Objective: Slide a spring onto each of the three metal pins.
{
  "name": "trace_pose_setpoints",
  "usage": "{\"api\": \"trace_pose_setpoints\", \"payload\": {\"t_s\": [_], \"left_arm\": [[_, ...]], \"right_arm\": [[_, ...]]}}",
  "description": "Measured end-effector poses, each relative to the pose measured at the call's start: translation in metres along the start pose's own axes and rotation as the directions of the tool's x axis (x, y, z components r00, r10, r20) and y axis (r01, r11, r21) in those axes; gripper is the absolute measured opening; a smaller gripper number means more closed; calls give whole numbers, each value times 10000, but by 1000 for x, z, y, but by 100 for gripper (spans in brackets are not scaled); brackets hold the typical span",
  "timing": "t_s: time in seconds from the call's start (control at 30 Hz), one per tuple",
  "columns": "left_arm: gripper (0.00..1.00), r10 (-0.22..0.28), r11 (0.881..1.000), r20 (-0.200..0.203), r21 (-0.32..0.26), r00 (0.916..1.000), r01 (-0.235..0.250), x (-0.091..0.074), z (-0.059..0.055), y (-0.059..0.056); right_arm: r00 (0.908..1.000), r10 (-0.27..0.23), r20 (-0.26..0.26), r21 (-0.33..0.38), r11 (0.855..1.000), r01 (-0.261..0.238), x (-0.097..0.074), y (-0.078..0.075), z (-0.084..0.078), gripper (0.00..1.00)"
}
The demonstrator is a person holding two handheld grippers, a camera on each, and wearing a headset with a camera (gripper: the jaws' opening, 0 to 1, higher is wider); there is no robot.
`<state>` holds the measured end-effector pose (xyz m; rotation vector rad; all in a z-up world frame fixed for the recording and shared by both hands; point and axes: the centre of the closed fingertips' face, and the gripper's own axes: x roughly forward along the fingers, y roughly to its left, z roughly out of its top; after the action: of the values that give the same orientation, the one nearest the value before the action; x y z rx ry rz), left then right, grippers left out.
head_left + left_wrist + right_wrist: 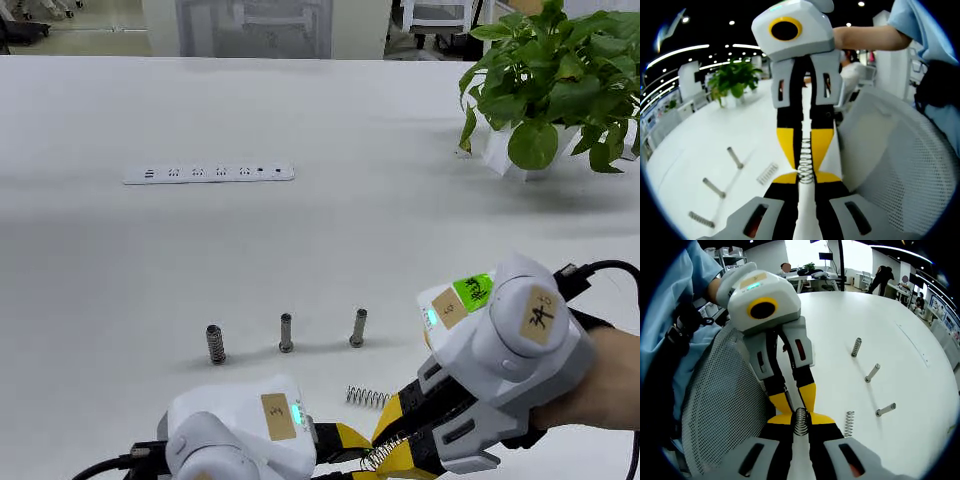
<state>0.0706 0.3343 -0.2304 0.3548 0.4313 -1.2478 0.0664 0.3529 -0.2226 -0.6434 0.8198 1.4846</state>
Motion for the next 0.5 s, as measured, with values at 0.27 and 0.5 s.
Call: {"api": "trace_pose_setpoints", "payload": {"t_s": [0.27, 0.5], "left_arm": [[11, 538, 9984, 142, -154, 9985, -536, -6, 2, 7], [22, 1257, 9886, 264, -874, 9917, -1230, -17, -4, 16]], "right_arm": [[10000, -84, 7, -436, 9990, 84, -1, -5, 9, 12], [9999, -139, -24, -863, 9962, 136, -5, -11, 17, 12]]}}
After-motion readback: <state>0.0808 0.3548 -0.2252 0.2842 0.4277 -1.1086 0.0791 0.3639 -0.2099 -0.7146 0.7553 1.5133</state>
